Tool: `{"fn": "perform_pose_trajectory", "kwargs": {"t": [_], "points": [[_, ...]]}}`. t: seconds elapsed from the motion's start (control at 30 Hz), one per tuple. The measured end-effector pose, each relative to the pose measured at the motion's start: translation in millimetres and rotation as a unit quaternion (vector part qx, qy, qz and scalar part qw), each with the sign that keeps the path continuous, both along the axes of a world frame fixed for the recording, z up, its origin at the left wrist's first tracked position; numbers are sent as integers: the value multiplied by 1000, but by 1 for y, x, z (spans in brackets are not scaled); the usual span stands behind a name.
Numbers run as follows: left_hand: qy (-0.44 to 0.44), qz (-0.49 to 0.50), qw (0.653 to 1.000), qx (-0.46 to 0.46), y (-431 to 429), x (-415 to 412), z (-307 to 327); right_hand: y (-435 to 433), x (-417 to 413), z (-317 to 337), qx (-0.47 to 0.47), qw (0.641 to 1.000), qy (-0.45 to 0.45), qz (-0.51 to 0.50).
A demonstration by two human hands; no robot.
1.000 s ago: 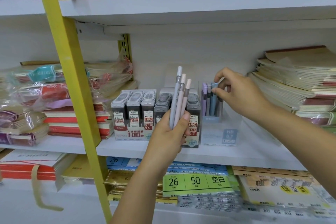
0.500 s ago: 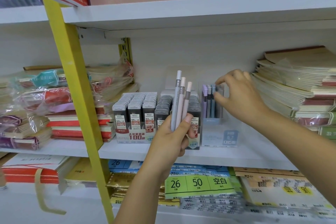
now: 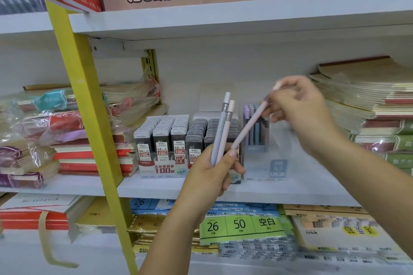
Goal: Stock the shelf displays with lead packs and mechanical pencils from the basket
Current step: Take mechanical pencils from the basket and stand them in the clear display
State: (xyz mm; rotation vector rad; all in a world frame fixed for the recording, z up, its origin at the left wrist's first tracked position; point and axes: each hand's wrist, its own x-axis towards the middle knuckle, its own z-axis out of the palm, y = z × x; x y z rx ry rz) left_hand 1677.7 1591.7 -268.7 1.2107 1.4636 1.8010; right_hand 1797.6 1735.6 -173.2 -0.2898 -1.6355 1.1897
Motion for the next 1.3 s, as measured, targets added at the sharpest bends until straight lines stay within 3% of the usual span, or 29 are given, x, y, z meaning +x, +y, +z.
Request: {"fn": "perform_pose_trajectory", "kwargs": {"t": [0.07,0.13,0.27,0.37,0.57,0.97,1.17,1.3], "points": [[-1,13,1000,-2,1,-1,-1,12,11,10,65,996,39,-46],[-4,23,1000,-7,2,-1,-2,23,20,14,126,988,24,-85],[-12,28,999,-12,3,-1,-3,46,20,3,253,941,-133,-182],[-10,25,1000,-15,4,0,-3,56,16,-9,294,905,-217,-218],[-2,37,999,-16,2,-2,-3,59,13,-24,327,878,-280,-207],[15,43,999,-17,1,-3,-3,67,2,-28,349,864,-278,-232],[15,38,999,-15,1,-4,-4,77,-5,-32,274,907,-257,-188],[16,38,999,-21,2,-3,-3,78,-5,-36,293,888,-283,-213]]}}
